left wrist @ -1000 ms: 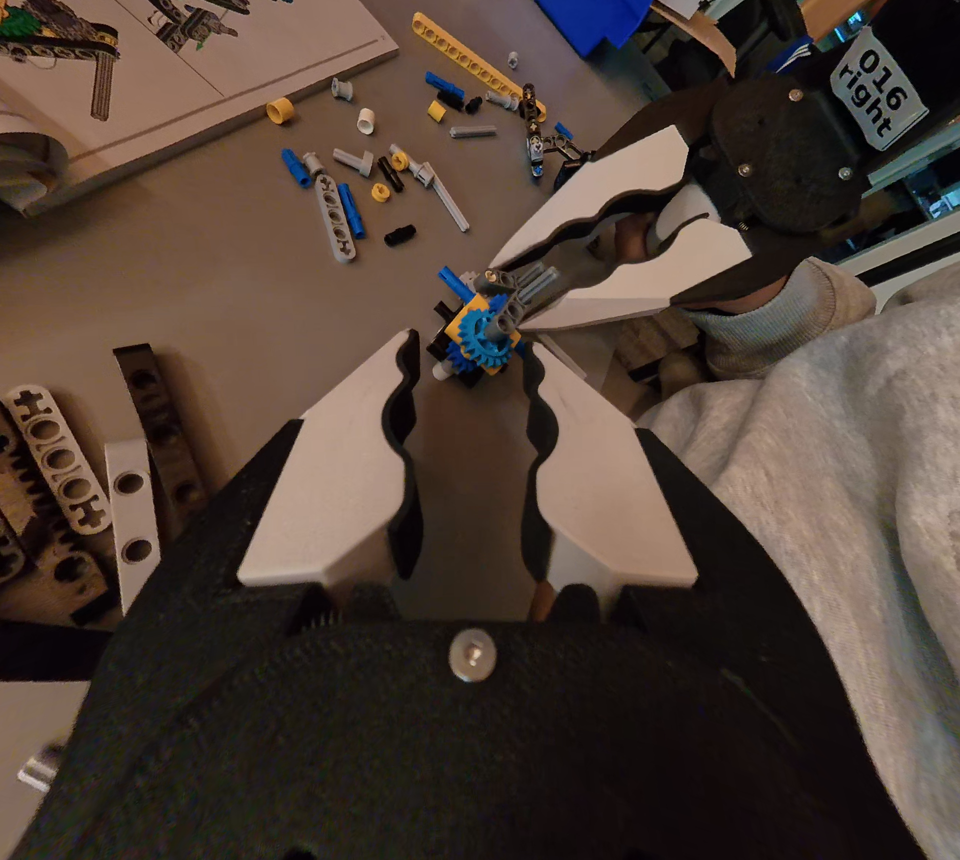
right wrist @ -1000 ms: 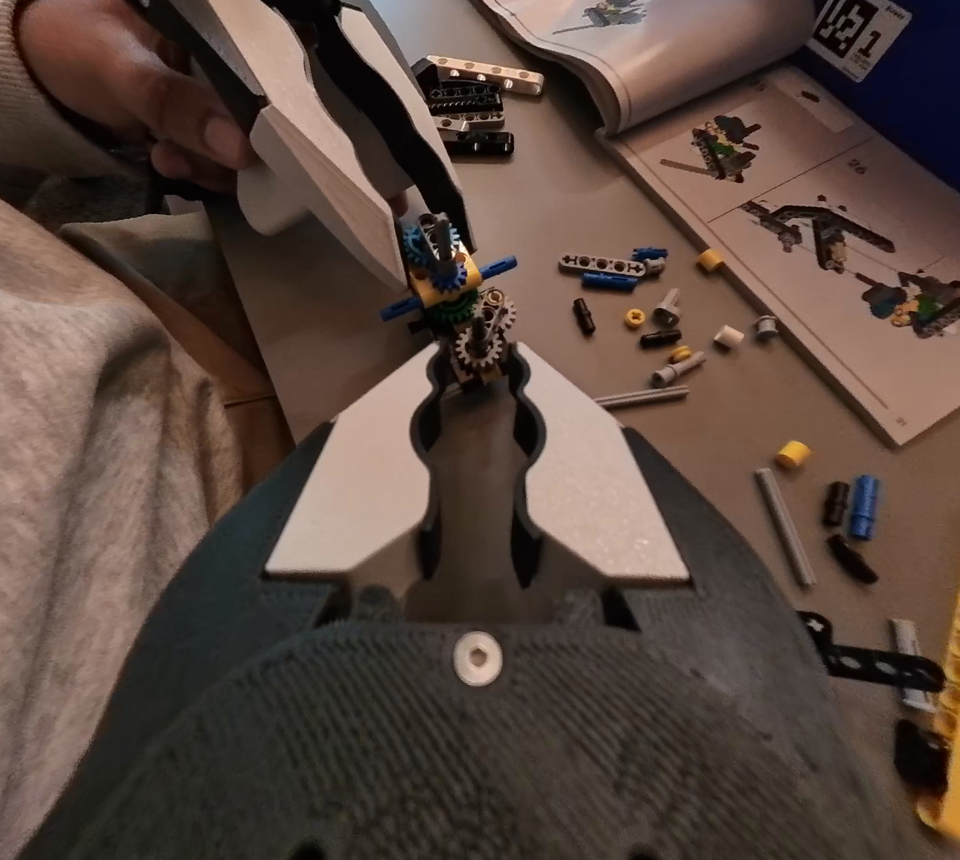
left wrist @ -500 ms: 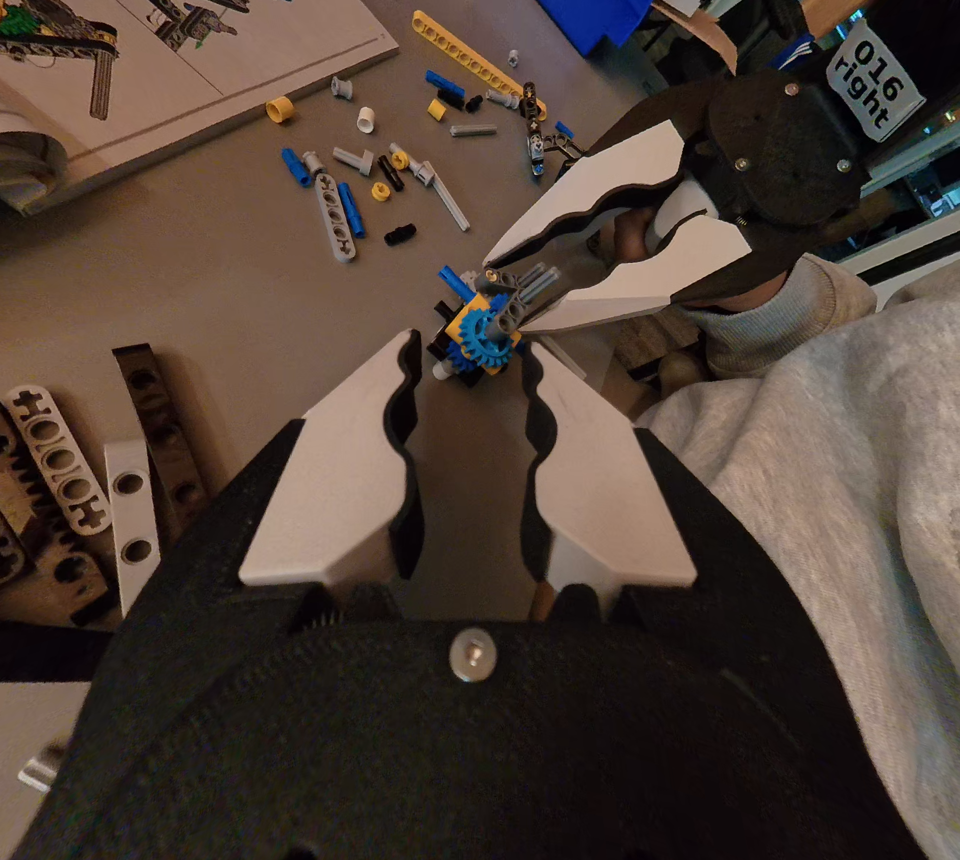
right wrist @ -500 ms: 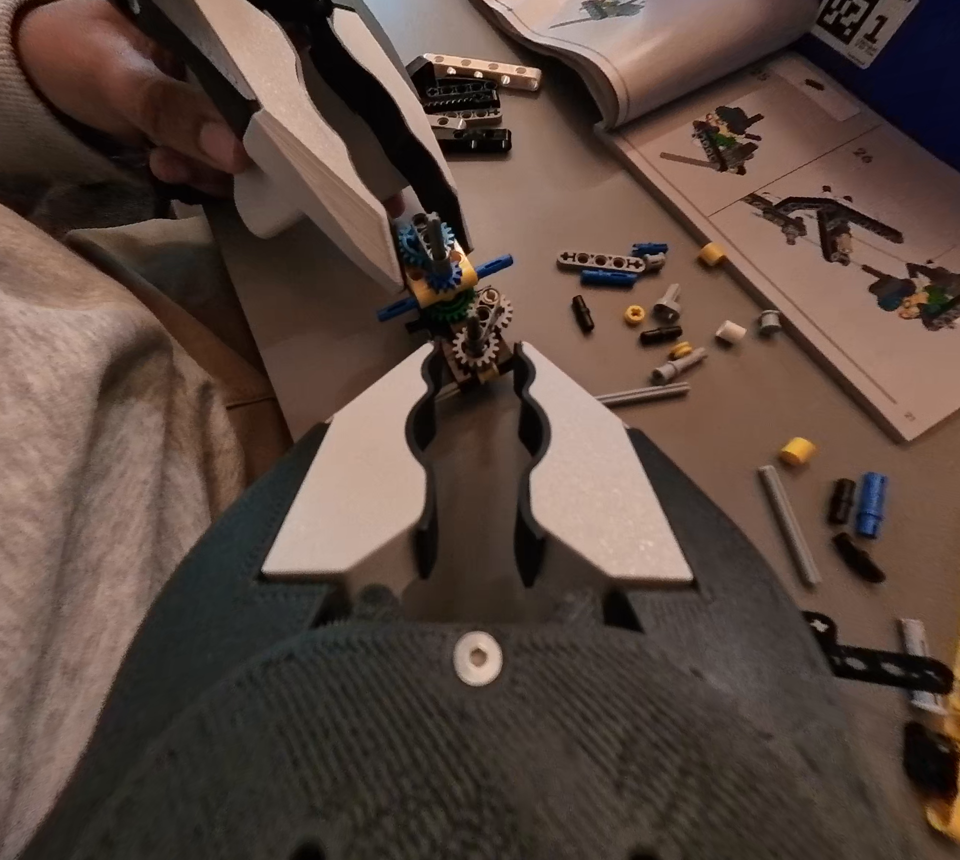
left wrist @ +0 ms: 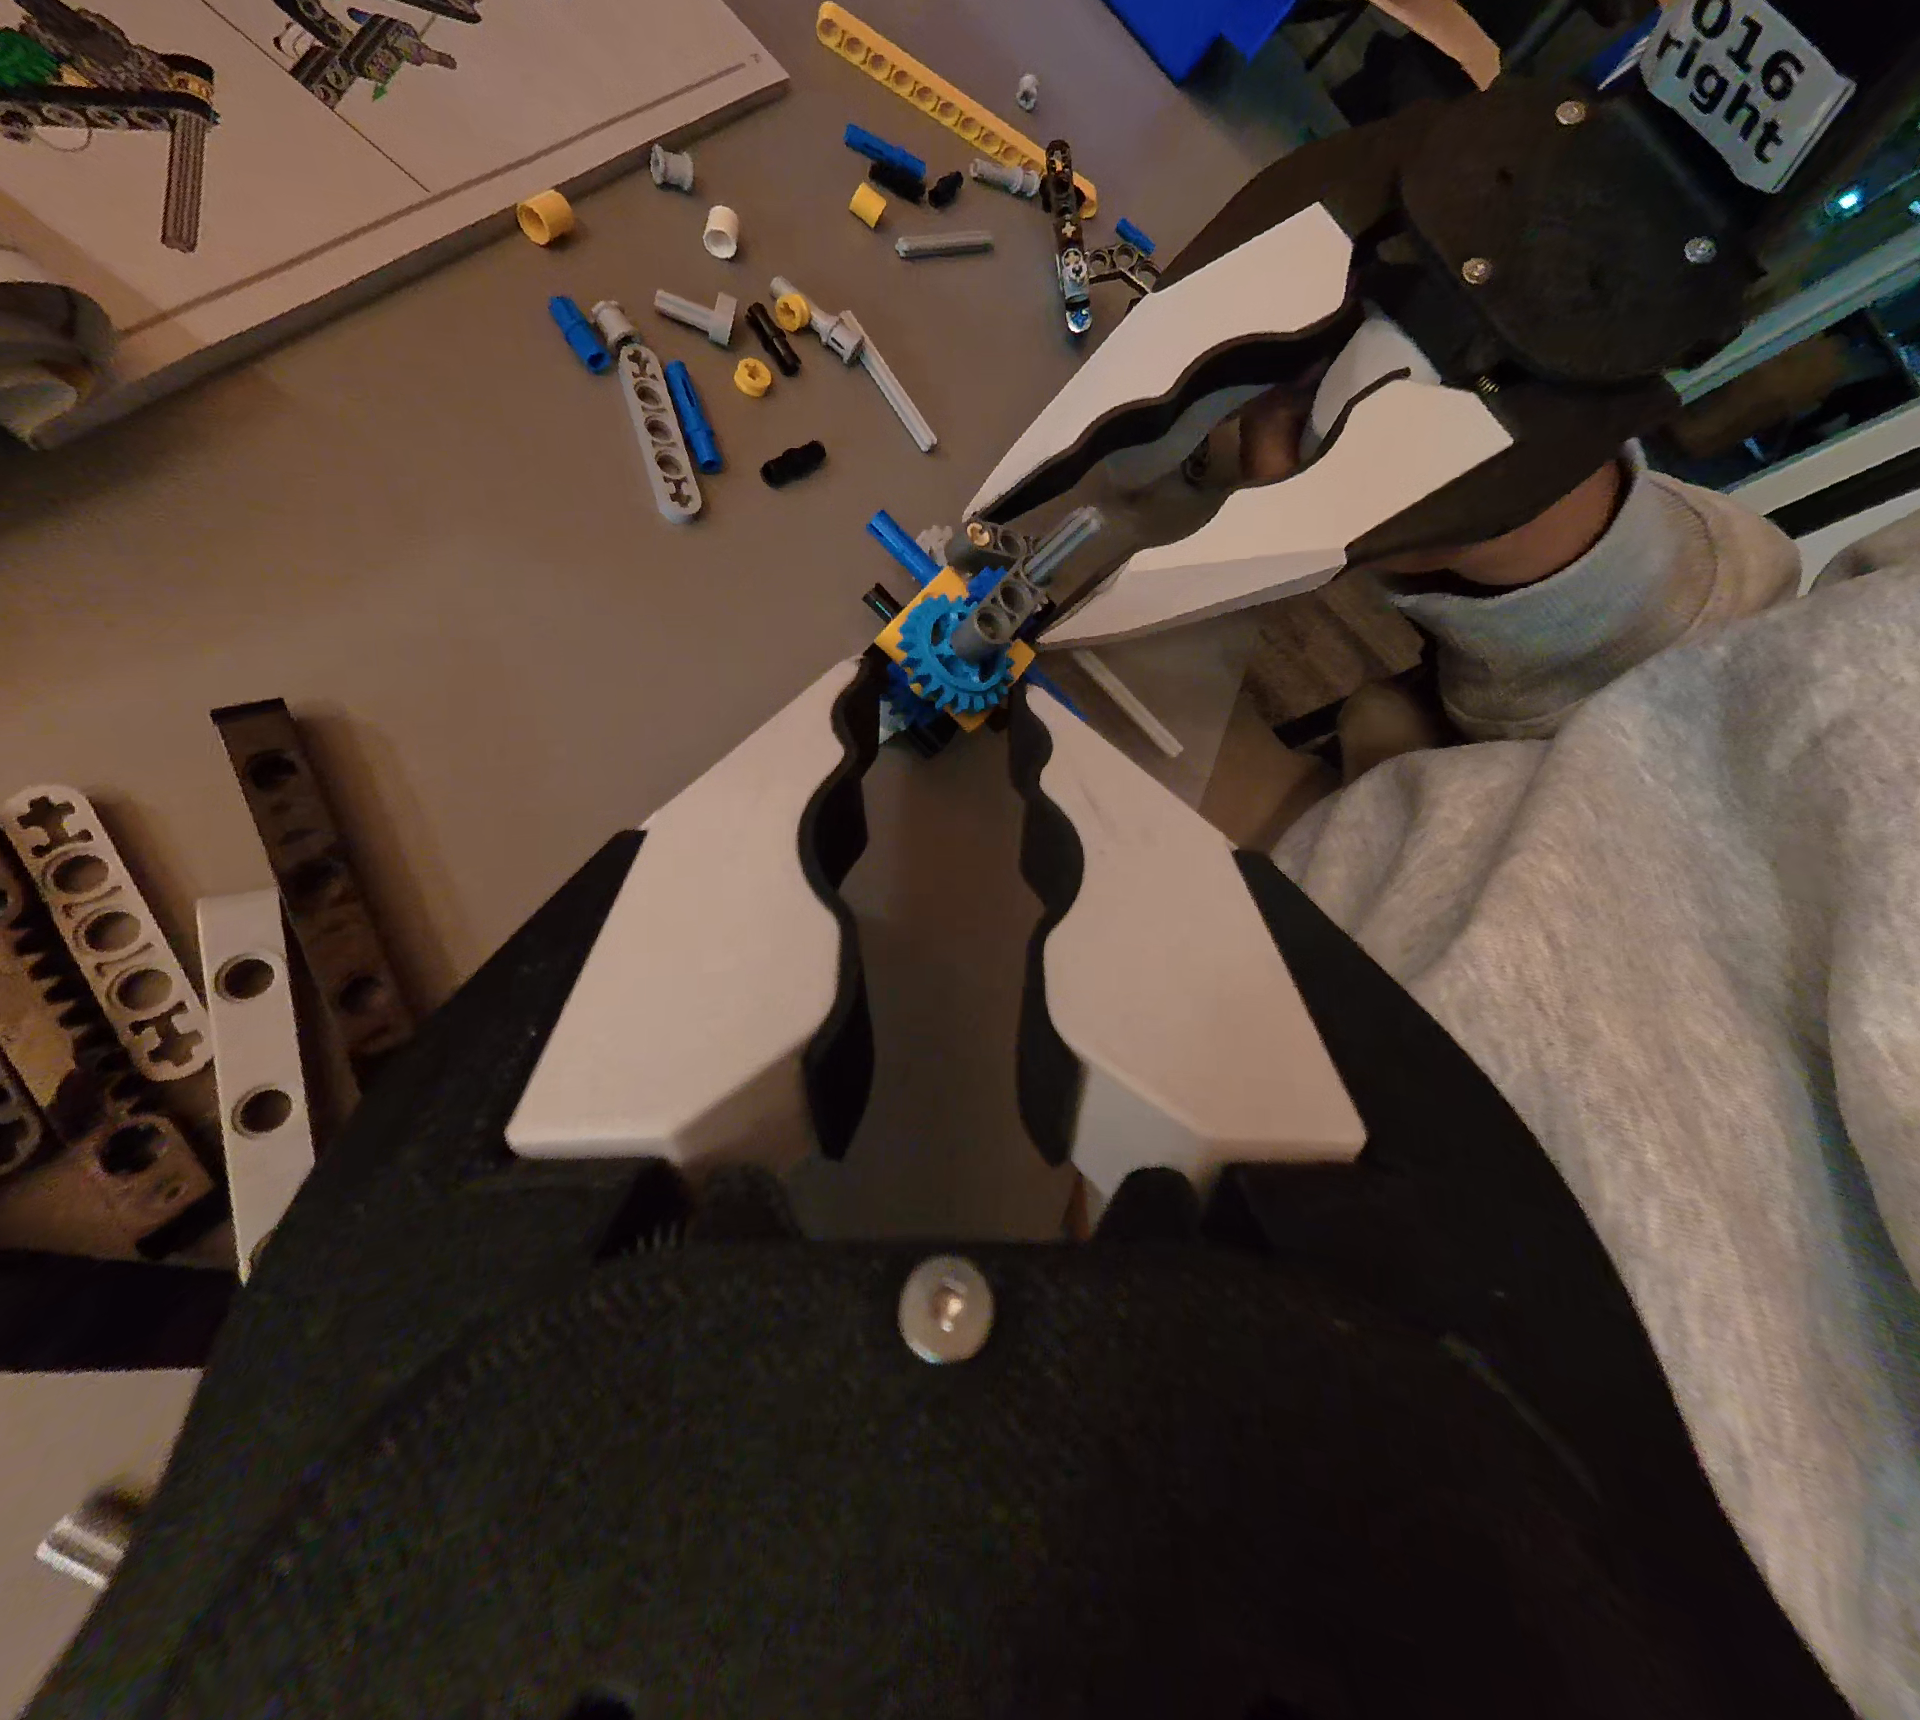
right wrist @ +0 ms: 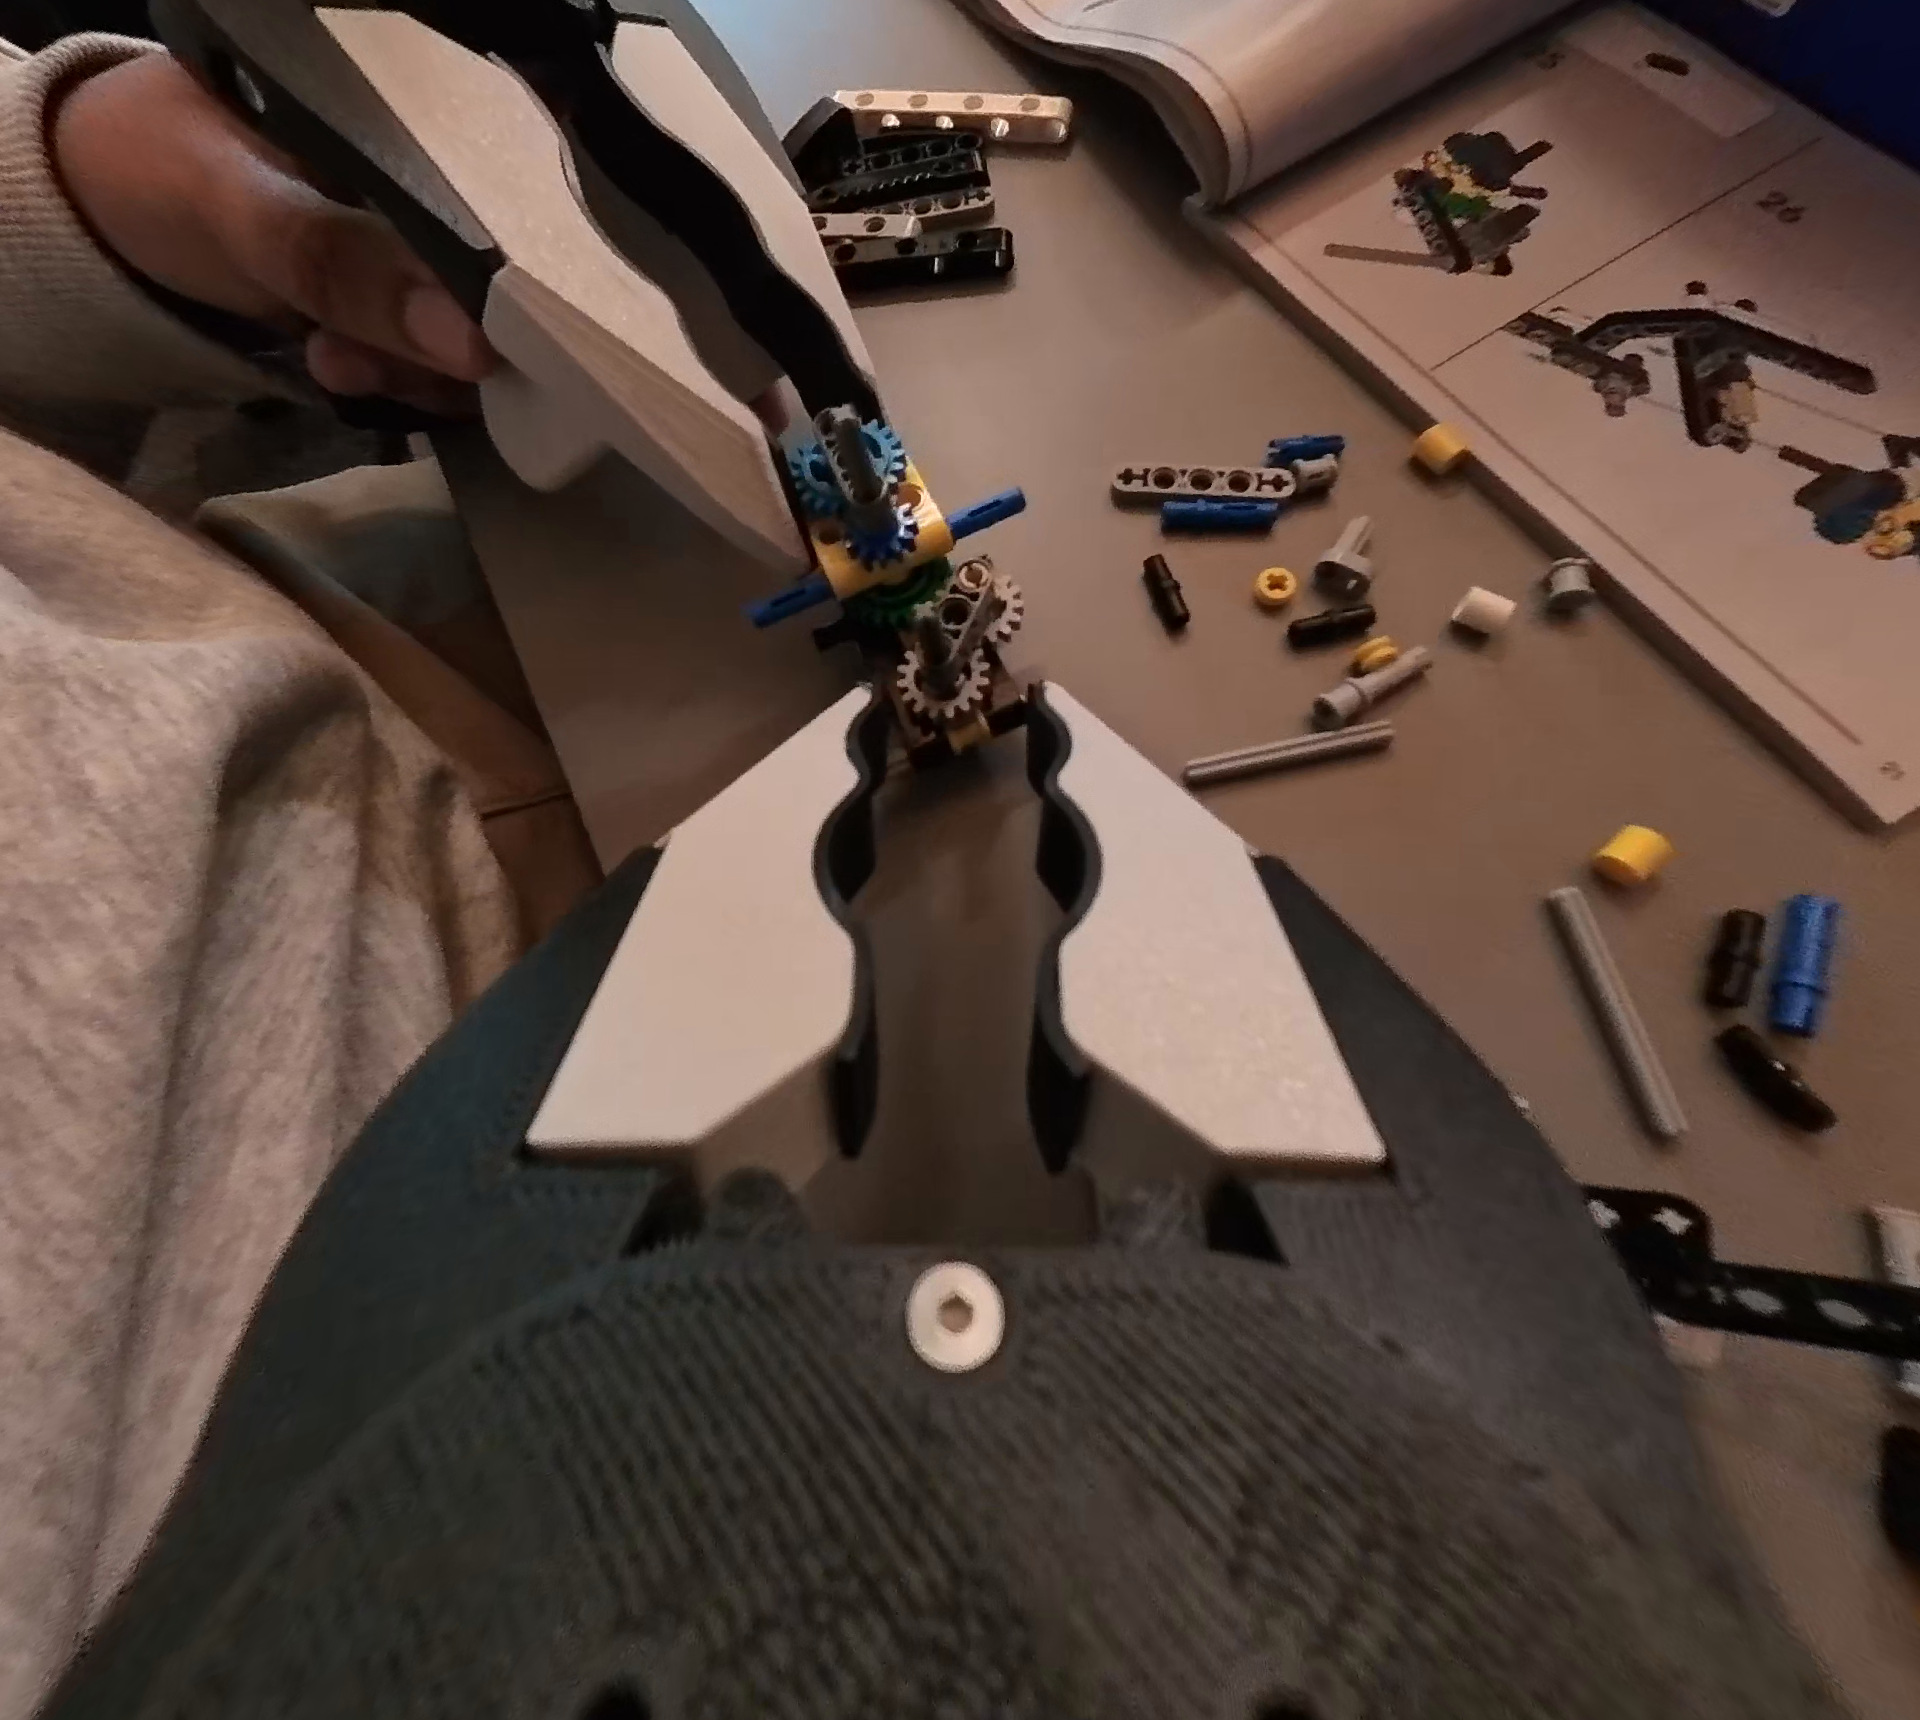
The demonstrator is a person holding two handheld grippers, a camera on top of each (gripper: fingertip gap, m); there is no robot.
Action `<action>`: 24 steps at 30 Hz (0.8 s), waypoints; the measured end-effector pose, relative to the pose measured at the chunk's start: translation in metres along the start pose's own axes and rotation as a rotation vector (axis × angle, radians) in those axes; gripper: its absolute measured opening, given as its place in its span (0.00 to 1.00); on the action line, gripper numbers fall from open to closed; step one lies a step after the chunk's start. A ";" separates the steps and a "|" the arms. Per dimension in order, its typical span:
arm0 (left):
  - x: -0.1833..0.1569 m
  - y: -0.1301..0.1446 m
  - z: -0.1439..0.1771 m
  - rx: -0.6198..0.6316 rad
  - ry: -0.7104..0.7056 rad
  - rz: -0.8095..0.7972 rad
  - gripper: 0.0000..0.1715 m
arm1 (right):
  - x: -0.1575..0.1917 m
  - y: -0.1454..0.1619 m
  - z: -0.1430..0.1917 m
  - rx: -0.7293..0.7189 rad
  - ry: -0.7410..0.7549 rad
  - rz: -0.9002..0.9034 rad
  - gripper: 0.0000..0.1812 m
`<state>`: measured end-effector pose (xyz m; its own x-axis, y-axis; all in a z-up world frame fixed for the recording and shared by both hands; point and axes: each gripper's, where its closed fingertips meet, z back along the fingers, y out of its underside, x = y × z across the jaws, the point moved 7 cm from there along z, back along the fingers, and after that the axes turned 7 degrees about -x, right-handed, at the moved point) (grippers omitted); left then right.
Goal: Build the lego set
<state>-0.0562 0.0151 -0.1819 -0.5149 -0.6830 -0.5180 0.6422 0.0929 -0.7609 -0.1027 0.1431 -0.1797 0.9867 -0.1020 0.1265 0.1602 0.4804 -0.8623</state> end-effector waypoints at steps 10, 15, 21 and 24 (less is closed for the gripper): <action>-0.001 0.000 -0.001 0.004 -0.006 -0.015 0.13 | 0.000 0.001 0.001 -0.001 -0.009 -0.016 0.13; -0.002 0.001 -0.001 0.007 -0.005 -0.021 0.13 | 0.000 0.001 0.002 0.000 -0.019 -0.021 0.13; -0.002 0.001 -0.001 0.008 -0.005 -0.023 0.13 | 0.000 0.001 0.002 0.001 -0.020 -0.024 0.13; -0.003 0.001 -0.001 0.011 -0.006 -0.030 0.13 | -0.001 0.001 0.004 0.004 -0.017 -0.020 0.14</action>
<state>-0.0550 0.0176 -0.1816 -0.5307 -0.6900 -0.4922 0.6325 0.0642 -0.7719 -0.1034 0.1470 -0.1788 0.9837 -0.0967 0.1517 0.1797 0.4817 -0.8577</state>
